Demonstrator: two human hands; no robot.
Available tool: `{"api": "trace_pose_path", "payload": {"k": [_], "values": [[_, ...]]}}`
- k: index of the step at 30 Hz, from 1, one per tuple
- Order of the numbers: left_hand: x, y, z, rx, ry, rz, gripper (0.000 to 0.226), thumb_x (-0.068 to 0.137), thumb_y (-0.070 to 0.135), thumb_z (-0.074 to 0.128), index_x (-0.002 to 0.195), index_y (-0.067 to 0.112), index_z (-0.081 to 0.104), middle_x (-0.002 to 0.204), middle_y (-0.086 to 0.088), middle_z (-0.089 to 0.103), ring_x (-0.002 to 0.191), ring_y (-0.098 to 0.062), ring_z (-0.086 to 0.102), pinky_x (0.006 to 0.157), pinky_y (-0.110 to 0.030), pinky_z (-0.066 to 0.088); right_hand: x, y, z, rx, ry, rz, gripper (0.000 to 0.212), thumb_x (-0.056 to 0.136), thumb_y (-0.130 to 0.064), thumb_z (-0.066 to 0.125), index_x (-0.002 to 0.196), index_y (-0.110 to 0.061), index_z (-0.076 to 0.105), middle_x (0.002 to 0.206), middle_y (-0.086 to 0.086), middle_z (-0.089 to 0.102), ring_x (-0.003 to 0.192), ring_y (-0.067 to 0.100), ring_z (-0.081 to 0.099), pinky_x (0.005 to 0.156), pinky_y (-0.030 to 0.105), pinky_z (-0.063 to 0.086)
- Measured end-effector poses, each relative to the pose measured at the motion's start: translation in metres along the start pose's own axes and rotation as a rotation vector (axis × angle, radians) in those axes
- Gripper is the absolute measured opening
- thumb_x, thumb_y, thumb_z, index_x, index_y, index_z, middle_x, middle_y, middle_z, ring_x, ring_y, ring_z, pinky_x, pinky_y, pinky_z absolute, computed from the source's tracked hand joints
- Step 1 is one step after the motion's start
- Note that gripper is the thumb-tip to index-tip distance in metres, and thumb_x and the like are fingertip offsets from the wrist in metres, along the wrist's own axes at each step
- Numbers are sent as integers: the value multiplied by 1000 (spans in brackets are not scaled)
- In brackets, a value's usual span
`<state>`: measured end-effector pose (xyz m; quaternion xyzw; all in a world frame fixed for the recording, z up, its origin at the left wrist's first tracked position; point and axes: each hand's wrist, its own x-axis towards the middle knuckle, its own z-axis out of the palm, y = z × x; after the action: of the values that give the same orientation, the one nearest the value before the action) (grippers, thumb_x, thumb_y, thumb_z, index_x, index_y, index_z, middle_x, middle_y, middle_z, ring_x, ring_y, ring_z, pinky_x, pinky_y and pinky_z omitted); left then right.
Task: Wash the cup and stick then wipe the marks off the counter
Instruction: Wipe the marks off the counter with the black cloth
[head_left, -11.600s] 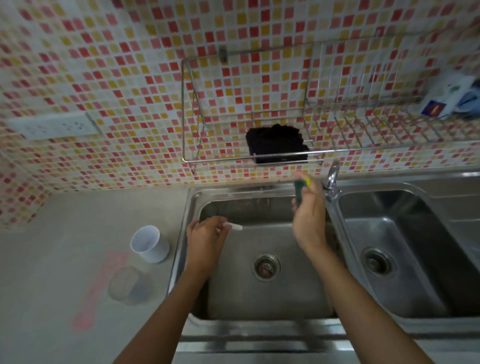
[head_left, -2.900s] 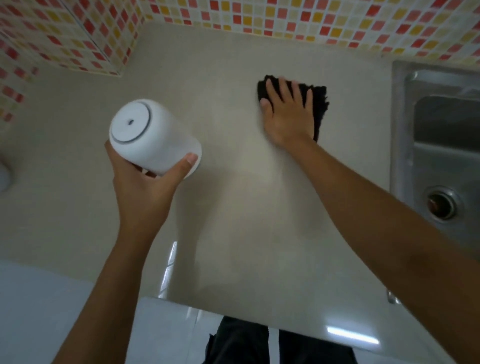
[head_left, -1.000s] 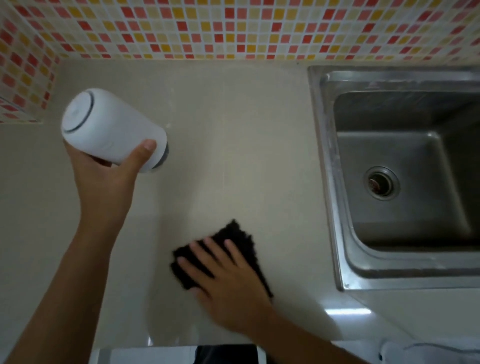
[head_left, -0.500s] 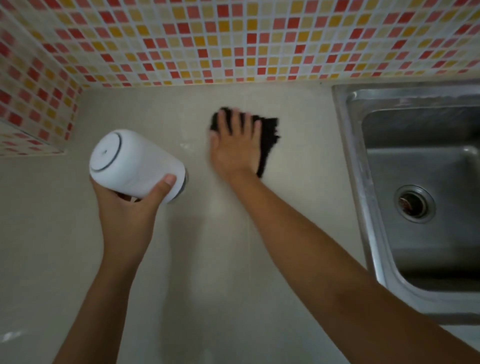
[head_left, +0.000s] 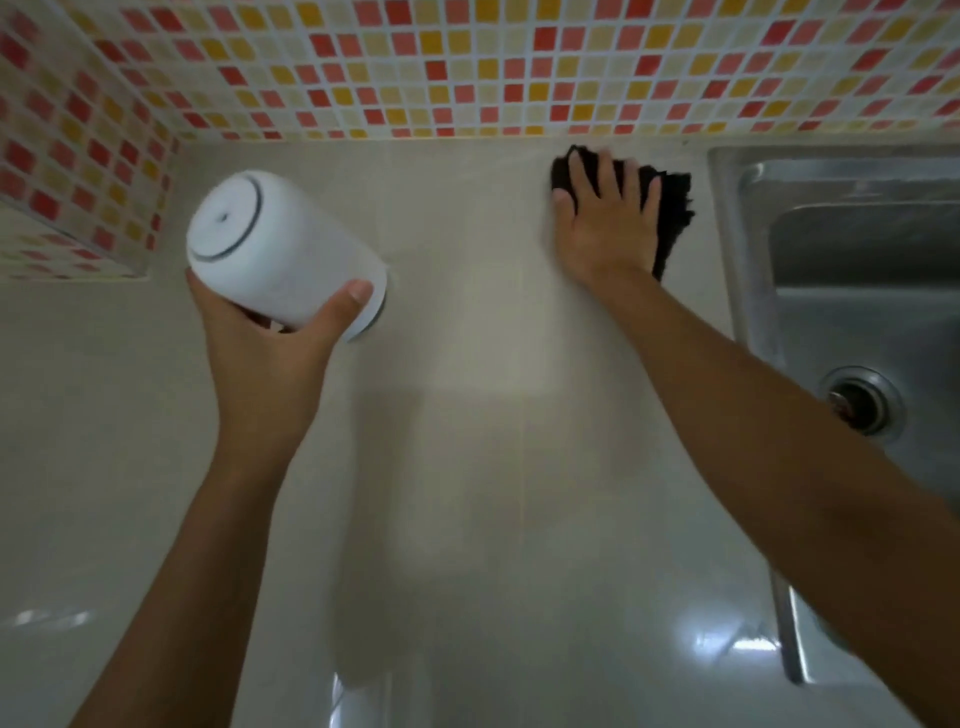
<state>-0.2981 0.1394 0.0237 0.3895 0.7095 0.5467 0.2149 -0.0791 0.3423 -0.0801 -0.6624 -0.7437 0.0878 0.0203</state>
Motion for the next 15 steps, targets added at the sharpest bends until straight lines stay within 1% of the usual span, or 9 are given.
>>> {"api": "trace_pose_path", "payload": {"k": [1,3,5,7,9,10,11,13,15], "values": [[2,0,-3,7,7,14,88,75,20,81,144,7,28,141,-6,47,123,-4,51,98,-18,47,0,-13,3,-13,3,-5,57,100,-48,10,153,-27,10,161,3,9,148,29,5,119,50,-1],[3,0,-7,6,27,22,87,76,23,81,144,6,29,141,-7,47,125,-7,51,102,-26,47,-27,-41,12,-32,25,-102,57,100,-48,15,152,-27,16,160,5,16,146,31,13,118,51,2],[1,1,-5,-16,61,12,90,74,28,82,143,7,29,141,-6,48,125,-8,51,103,-31,47,-85,-67,23,-17,23,-293,56,98,-48,23,150,-27,24,157,7,27,143,33,22,117,52,8],[-2,4,3,-40,73,-3,92,72,30,84,143,7,30,141,-6,48,125,-8,51,104,-32,46,-161,-82,30,28,-23,-530,56,97,-47,30,148,-26,30,154,8,33,141,35,26,116,54,12],[-6,7,12,-49,66,-8,92,72,29,84,143,8,29,141,-5,47,125,-6,51,104,-30,46,-248,-73,31,34,-118,-771,55,96,-46,33,148,-28,30,155,5,31,143,33,23,116,54,12],[-9,8,16,-45,60,-8,91,73,28,83,143,9,29,141,-3,47,124,-5,51,104,-28,46,-285,-58,28,26,-171,-854,54,97,-46,33,149,-30,28,157,3,28,145,31,19,117,52,11],[-11,8,19,-39,53,-9,91,73,28,83,143,11,29,140,-1,47,124,-3,51,104,-27,46,-311,-37,25,17,-207,-910,54,98,-47,33,149,-32,26,158,0,25,146,28,17,117,51,11],[-15,8,23,-35,38,-17,91,73,28,83,143,11,29,140,-1,48,123,-2,51,102,-25,47,-323,6,19,-6,-226,-939,53,98,-50,34,149,-35,26,157,-4,26,146,23,19,117,49,13],[-19,7,25,-32,26,-27,91,72,27,83,143,11,29,140,-1,48,123,-3,51,102,-23,47,-293,38,15,-35,-177,-858,53,97,-49,35,148,-36,30,155,-3,31,143,23,27,115,49,17]]}}
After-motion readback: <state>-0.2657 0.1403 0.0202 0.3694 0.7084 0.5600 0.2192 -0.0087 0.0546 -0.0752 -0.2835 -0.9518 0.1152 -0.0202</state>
